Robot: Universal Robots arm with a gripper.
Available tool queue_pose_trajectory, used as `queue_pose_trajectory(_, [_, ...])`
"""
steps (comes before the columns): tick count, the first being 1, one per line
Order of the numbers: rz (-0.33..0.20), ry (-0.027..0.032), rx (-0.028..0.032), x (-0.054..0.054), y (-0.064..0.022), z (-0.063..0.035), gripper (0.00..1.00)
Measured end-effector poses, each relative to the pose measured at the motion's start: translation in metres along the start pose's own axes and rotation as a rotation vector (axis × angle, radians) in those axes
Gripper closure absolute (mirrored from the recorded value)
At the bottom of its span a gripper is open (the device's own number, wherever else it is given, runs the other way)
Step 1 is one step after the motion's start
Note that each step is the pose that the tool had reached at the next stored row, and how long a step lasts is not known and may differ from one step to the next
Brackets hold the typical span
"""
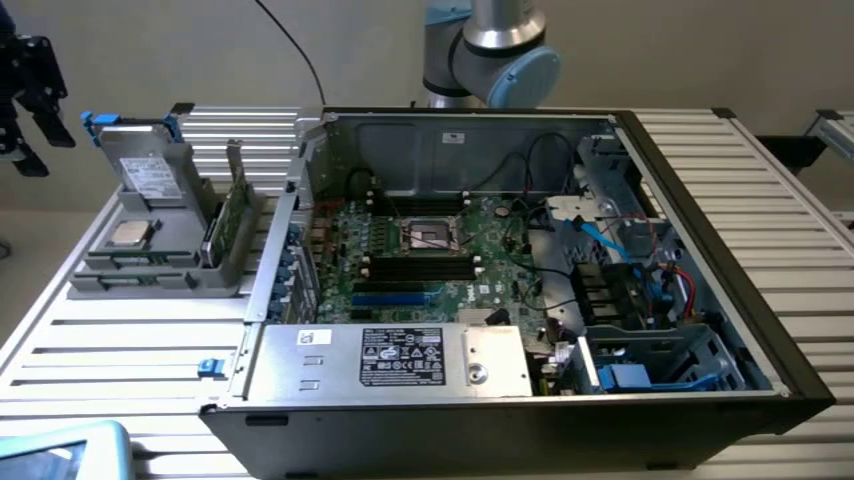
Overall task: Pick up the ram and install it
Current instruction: 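Pick up the ram and move it above insertion slot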
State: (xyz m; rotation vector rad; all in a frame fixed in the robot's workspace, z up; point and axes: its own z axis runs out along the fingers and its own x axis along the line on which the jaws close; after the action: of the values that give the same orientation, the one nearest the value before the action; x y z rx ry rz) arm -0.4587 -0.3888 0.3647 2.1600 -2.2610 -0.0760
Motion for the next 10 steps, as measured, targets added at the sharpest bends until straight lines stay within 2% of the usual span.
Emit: queue_pose_trajectory(10, [0.000,0.0008,0.0002,0.004,-0.0010,0.0180,0.45])
